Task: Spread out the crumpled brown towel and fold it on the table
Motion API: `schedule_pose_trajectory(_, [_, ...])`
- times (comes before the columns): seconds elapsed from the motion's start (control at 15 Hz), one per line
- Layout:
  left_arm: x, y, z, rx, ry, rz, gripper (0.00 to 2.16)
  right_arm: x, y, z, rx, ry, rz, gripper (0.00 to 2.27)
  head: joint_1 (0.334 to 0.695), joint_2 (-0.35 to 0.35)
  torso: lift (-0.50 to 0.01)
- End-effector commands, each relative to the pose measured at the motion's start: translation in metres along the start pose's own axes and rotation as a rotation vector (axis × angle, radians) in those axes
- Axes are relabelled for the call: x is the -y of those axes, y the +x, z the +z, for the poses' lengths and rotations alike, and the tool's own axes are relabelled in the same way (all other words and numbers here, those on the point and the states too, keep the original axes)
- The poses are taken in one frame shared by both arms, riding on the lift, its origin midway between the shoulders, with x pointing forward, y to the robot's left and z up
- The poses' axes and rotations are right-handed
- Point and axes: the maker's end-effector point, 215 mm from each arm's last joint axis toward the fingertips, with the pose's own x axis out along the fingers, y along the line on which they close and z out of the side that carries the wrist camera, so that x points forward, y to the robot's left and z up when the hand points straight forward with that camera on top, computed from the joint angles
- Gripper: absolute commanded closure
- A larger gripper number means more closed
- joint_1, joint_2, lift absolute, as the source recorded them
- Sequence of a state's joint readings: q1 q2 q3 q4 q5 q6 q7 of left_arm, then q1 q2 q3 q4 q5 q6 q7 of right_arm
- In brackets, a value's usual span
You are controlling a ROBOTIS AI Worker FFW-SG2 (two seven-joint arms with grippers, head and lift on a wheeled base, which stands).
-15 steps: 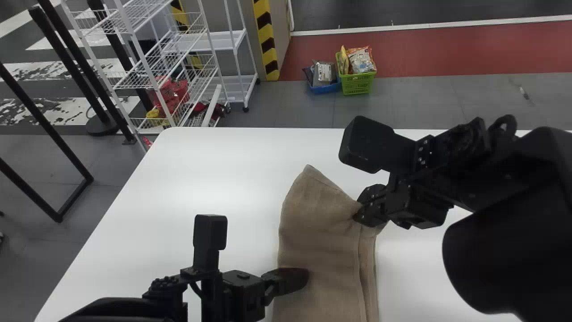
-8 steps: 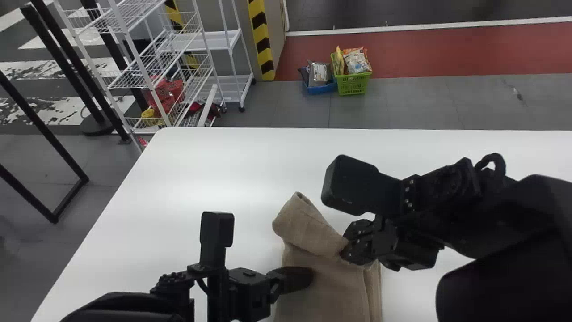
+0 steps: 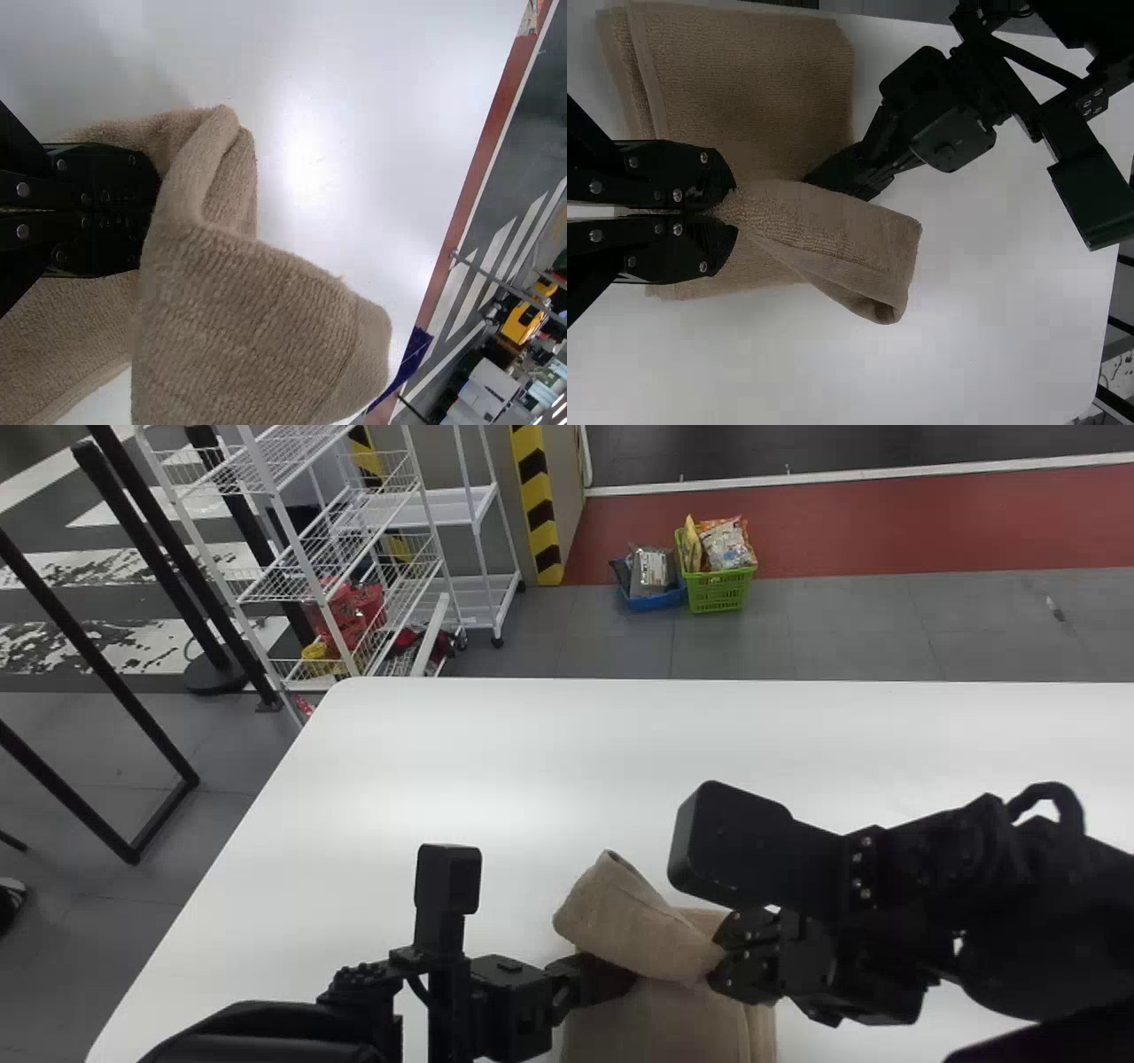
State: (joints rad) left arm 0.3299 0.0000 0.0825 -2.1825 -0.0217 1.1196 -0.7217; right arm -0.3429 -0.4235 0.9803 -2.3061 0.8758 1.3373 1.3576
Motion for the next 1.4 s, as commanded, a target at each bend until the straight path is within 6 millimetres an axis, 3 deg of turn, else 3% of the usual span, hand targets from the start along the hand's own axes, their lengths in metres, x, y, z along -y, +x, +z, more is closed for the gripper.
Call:
schedule_pose_trajectory(0.0, [0.006,-0.014,0.003,0.020,-0.004,-0.014,1.96,0.010,-0.004,-0.006,-0.011,0.011,-0.022,1.11,0.695,0.200,-0.127])
schedule_pose_trajectory(0.2, [0.011,-0.044,-0.001,0.018,-0.063,-0.043,1.97,0.023,-0.010,-0.007,-0.009,0.016,-0.049,1.11,0.695,0.187,-0.127])
schedule_pose_trajectory(0.47, [0.020,-0.064,-0.024,-0.004,-0.130,-0.096,1.96,0.037,-0.011,-0.001,-0.010,0.015,-0.070,1.11,0.695,0.207,-0.127])
schedule_pose_trajectory(1.33, [0.027,-0.044,-0.042,-0.054,-0.156,-0.117,1.97,0.045,-0.010,0.020,0.020,0.021,-0.082,1.11,0.695,0.220,-0.127])
